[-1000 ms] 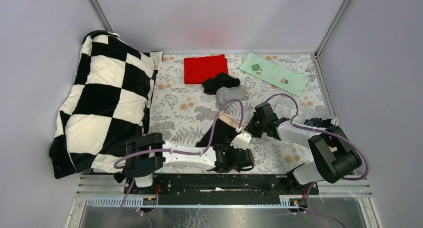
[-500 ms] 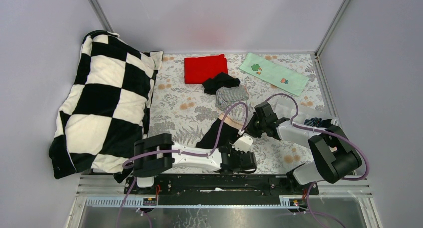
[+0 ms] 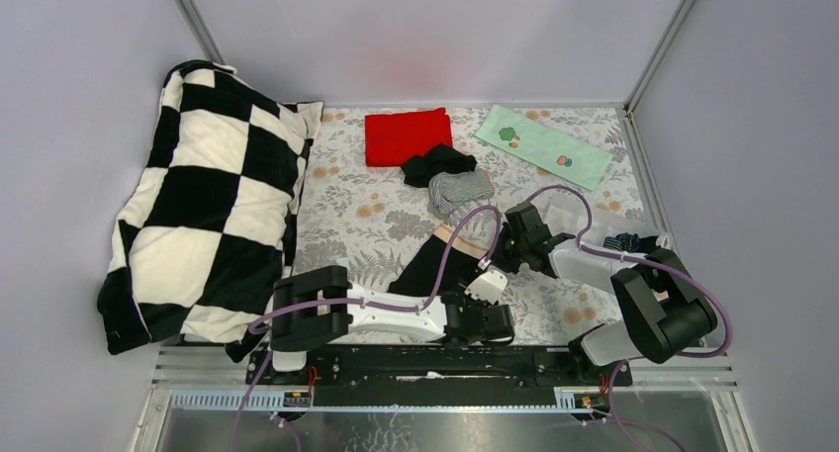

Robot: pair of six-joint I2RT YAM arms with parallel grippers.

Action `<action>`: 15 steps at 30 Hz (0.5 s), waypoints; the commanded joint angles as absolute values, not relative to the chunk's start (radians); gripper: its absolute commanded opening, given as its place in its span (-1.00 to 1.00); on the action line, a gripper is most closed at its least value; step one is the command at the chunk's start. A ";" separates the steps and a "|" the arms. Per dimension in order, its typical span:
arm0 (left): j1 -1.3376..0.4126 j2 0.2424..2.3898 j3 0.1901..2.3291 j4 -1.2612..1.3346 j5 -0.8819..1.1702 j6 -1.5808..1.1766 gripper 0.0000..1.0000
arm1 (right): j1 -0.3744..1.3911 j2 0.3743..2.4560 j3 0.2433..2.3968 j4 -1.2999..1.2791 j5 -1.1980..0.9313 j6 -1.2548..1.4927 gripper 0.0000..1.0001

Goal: Roll the underwear
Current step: Fold the underwear at the center of the board.

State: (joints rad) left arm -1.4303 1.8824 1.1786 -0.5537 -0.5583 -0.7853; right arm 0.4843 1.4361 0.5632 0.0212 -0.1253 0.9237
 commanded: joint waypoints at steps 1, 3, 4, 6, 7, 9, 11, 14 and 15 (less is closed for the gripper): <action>-1.441 1.897 1.202 -0.570 -0.593 -0.774 0.10 | 0.487 1.413 0.557 0.031 -0.130 0.913 -0.79; -1.440 1.902 1.202 -0.569 -0.592 -0.769 0.02 | 0.487 1.413 0.560 0.031 -0.130 0.914 -0.79; -1.440 1.903 1.202 -0.571 -0.591 -0.768 -0.02 | 0.487 1.413 0.559 0.031 -0.130 0.913 -0.79; -1.442 1.906 1.200 -0.569 -0.586 -0.768 -0.12 | 0.487 1.411 0.561 0.029 -0.130 0.912 -0.79; -1.442 1.907 1.201 -0.570 -0.583 -0.766 -0.19 | 0.486 1.411 0.561 0.027 -0.129 0.911 -0.80; -1.445 1.906 1.205 -0.568 -0.579 -0.763 -0.29 | 0.486 1.411 0.561 0.026 -0.128 0.910 -0.80; -1.448 1.905 1.204 -0.563 -0.576 -0.758 -0.38 | 0.487 1.411 0.561 0.026 -0.126 0.910 -0.80; -1.450 1.905 1.206 -0.554 -0.571 -0.752 -0.52 | 0.488 1.413 0.563 0.026 -0.127 0.910 -0.80; -1.450 1.907 1.206 -0.552 -0.569 -0.751 -0.58 | 0.488 1.412 0.565 0.026 -0.127 0.910 -0.80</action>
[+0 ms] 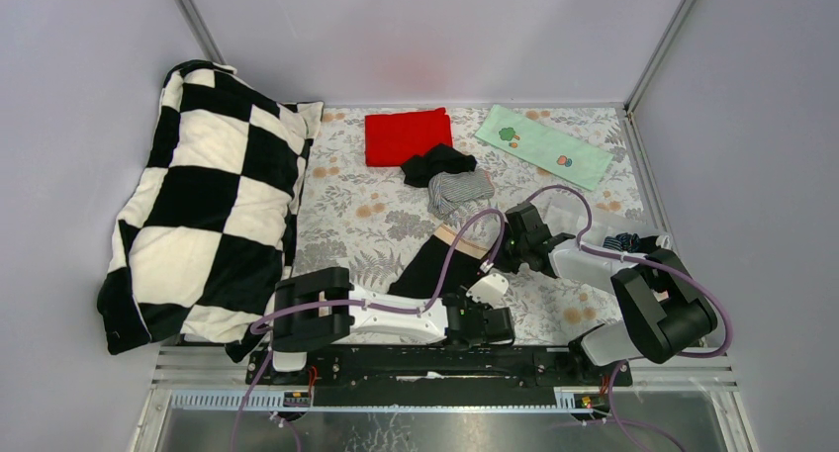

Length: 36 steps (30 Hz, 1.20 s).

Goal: Roll the underwear
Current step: Fold the underwear at the center of the board.

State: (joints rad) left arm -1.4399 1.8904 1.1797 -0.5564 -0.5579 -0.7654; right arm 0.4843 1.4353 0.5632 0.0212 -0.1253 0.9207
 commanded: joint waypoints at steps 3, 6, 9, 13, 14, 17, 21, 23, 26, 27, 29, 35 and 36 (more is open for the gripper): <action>-1.450 1.915 1.211 -0.550 -0.567 -0.750 -0.72 | 0.487 1.413 0.567 0.021 -0.126 0.907 -0.80; -1.450 1.917 1.212 -0.550 -0.564 -0.749 -0.89 | 0.487 1.406 0.568 0.014 -0.124 0.901 -0.81; -1.450 1.903 1.213 -0.549 -0.562 -0.747 -1.00 | 0.487 1.392 0.574 -0.019 -0.113 0.882 -0.83; -1.450 1.855 1.205 -0.485 -0.499 -0.707 -1.00 | 0.488 1.349 0.591 -0.103 -0.062 0.835 -0.87; -1.450 1.843 1.202 -0.463 -0.468 -0.697 -1.00 | 0.487 1.335 0.594 -0.117 -0.047 0.823 -0.88; -1.457 1.809 1.188 -0.392 -0.366 -0.683 -1.00 | 0.486 1.283 0.603 -0.183 -0.017 0.791 -0.91; -1.466 1.786 1.179 -0.331 -0.296 -0.689 -1.00 | 0.487 1.212 0.618 -0.276 -0.006 0.747 -0.94; -1.467 1.774 1.175 -0.302 -0.269 -0.696 -1.00 | 0.487 1.175 0.626 -0.327 0.029 0.721 -0.98; -1.466 1.749 1.151 -0.247 -0.251 -0.712 -1.00 | 0.487 1.139 0.653 -0.411 0.053 0.667 -1.00; -1.466 1.742 1.142 -0.227 -0.247 -0.716 -1.00 | 0.486 1.133 0.663 -0.436 0.055 0.653 -1.00; -1.465 1.733 1.128 -0.212 -0.244 -0.726 -1.00 | 0.487 1.124 0.681 -0.467 0.053 0.631 -1.00; -1.465 1.687 1.060 -0.184 -0.257 -0.772 -1.00 | 0.489 1.135 0.723 -0.505 0.032 0.609 -1.00; -1.465 1.671 1.039 -0.175 -0.263 -0.792 -1.00 | 0.489 1.151 0.734 -0.511 0.033 0.610 -1.00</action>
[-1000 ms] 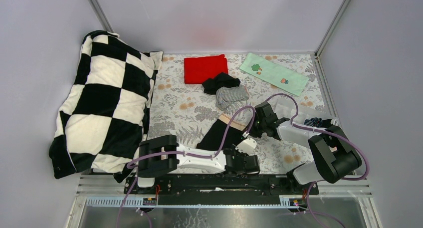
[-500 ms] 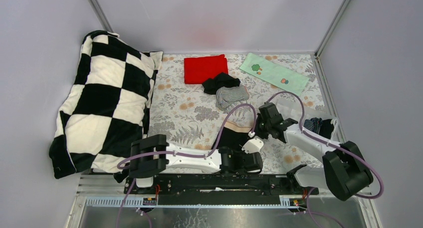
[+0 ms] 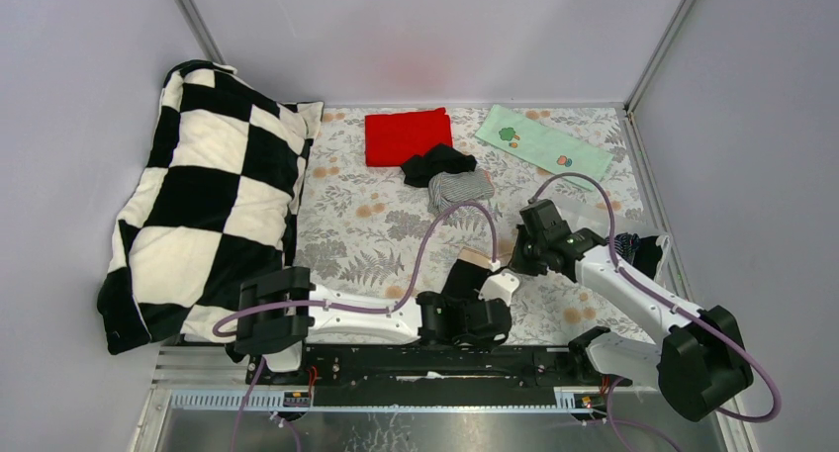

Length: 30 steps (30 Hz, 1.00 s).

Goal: Roll the underwear
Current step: Fold the underwear at the center of the board.

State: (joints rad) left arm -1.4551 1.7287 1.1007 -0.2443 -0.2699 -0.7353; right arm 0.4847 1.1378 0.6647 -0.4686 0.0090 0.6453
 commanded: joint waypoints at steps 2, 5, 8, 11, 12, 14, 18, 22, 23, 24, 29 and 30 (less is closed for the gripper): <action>-1.464 1.636 0.988 -0.138 -0.272 -0.822 -1.00 | 0.504 1.175 0.760 -0.516 0.042 0.621 -1.00; -1.460 1.581 0.914 -0.087 -0.274 -0.858 -1.00 | 0.553 1.214 0.804 -0.529 0.087 0.640 -1.00; -1.453 1.536 0.867 -0.065 -0.278 -0.878 -1.00 | 0.616 1.271 0.862 -0.560 0.146 0.650 -1.00; -1.447 1.504 0.837 -0.060 -0.290 -0.885 -1.00 | 0.655 1.327 0.909 -0.581 0.179 0.657 -1.00; -1.446 1.494 0.828 -0.061 -0.296 -0.888 -1.00 | 0.665 1.345 0.923 -0.586 0.188 0.659 -1.00; -1.443 1.472 0.808 -0.065 -0.312 -0.892 -1.00 | 0.680 1.372 0.951 -0.592 0.197 0.658 -1.00; -1.435 1.421 0.766 -0.074 -0.331 -0.903 -1.00 | 0.699 1.421 1.001 -0.596 0.202 0.654 -1.00; -1.427 1.380 0.721 -0.089 -0.346 -0.920 -1.00 | 0.713 1.480 1.046 -0.599 0.199 0.642 -1.00; -1.426 1.373 0.709 -0.096 -0.351 -0.925 -1.00 | 0.715 1.495 1.058 -0.600 0.195 0.640 -1.00; -1.425 1.366 0.698 -0.102 -0.357 -0.928 -1.00 | 0.720 1.509 1.068 -0.598 0.193 0.638 -1.00; -1.421 1.329 0.654 -0.132 -0.379 -0.940 -1.00 | 0.736 1.574 1.109 -0.582 0.177 0.627 -1.00; -1.421 1.325 0.648 -0.135 -0.380 -0.939 -1.00 | 0.741 1.587 1.118 -0.580 0.175 0.625 -1.00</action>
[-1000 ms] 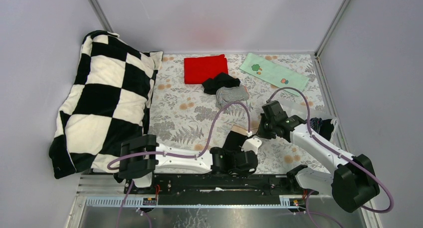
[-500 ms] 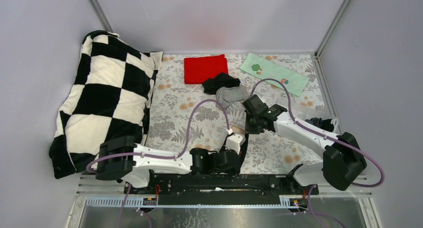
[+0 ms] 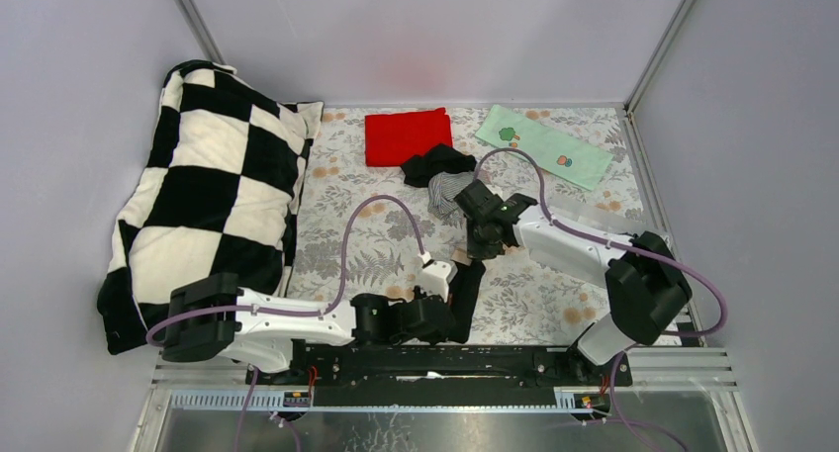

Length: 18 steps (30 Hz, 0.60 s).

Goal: Roll the underwear
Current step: Fold the underwear at the center of the board.

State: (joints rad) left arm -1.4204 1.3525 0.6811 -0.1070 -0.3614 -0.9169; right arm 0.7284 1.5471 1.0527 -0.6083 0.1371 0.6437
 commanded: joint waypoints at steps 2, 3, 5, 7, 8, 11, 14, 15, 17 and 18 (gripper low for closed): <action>-1.420 1.317 0.635 -0.141 -0.378 -0.941 -1.00 | 0.750 1.610 1.137 -0.580 0.174 0.620 -1.00; -1.421 1.313 0.630 -0.141 -0.378 -0.944 -1.00 | 0.754 1.621 1.147 -0.579 0.173 0.618 -1.00; -1.421 1.304 0.618 -0.143 -0.379 -0.950 -1.00 | 0.760 1.641 1.164 -0.578 0.171 0.613 -1.00; -1.420 1.295 0.607 -0.144 -0.383 -0.955 -1.00 | 0.765 1.660 1.181 -0.578 0.170 0.609 -1.00; -1.421 1.293 0.604 -0.148 -0.385 -0.956 -1.00 | 0.767 1.672 1.188 -0.578 0.170 0.606 -1.00; -1.420 1.289 0.596 -0.162 -0.398 -0.967 -1.00 | 0.770 1.698 1.204 -0.572 0.168 0.602 -1.00; -1.420 1.283 0.587 -0.173 -0.411 -0.975 -1.00 | 0.771 1.727 1.218 -0.563 0.161 0.596 -1.00; -1.420 1.281 0.585 -0.178 -0.416 -0.974 -1.00 | 0.772 1.735 1.222 -0.562 0.160 0.593 -1.00; -1.420 1.278 0.582 -0.187 -0.424 -0.977 -1.00 | 0.773 1.751 1.231 -0.559 0.157 0.589 -1.00; -1.420 1.277 0.581 -0.190 -0.428 -0.977 -1.00 | 0.774 1.756 1.234 -0.556 0.155 0.587 -1.00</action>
State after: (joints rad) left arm -1.4178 1.2972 0.6010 -0.1371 -0.4122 -0.9577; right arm 0.7734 1.7306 1.1801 -0.6044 0.1165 0.6159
